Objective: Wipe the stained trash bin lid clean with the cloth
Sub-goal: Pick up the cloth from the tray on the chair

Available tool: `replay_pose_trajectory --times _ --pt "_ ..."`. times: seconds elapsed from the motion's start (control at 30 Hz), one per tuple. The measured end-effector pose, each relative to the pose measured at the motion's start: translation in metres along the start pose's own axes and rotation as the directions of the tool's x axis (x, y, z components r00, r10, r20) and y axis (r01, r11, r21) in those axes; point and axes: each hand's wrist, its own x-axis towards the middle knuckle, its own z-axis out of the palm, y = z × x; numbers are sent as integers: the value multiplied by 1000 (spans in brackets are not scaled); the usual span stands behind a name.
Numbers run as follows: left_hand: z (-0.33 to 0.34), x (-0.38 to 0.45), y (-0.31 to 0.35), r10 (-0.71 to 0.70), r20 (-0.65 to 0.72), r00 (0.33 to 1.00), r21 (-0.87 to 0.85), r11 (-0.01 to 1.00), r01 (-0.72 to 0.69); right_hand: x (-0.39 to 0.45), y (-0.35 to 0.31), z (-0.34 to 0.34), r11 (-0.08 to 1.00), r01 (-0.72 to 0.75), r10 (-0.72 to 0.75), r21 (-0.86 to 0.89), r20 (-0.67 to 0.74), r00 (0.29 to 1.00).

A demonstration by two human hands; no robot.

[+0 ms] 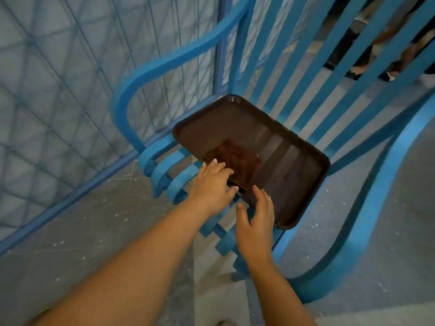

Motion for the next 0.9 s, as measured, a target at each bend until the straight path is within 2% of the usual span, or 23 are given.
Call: replay_pose_trajectory --times 0.07,0.27,0.43,0.5,0.6,0.7,0.8,0.9 --pt "10 13 2 2 -22 1000 59 998 -1 -2 3 3 1000 -22 23 23 -58 998" --pt "28 42 6 -58 -41 997 169 984 64 -4 7 11 998 -21 26 61 -77 997" --pt "28 53 9 -63 -192 979 137 986 90 3 8 10 993 -12 23 118 -97 995" --pt "24 55 9 -52 -205 977 111 991 76 4 8 9 992 -17 30 128 -102 994" --pt "15 47 4 -41 -179 983 -74 997 28 5 6 12 988 -10 27 152 -110 994" --pt "1 26 -1 -11 -154 988 -371 927 -48 5 -1 16 977 -2 31 212 -134 990" --pt "-22 1 -5 0 -97 995 -630 774 -61 7 -15 18 952 1 38 307 -123 992" --pt "-45 -25 -17 26 71 997 -829 557 44 5 -32 18 880 -20 46 474 -43 998"
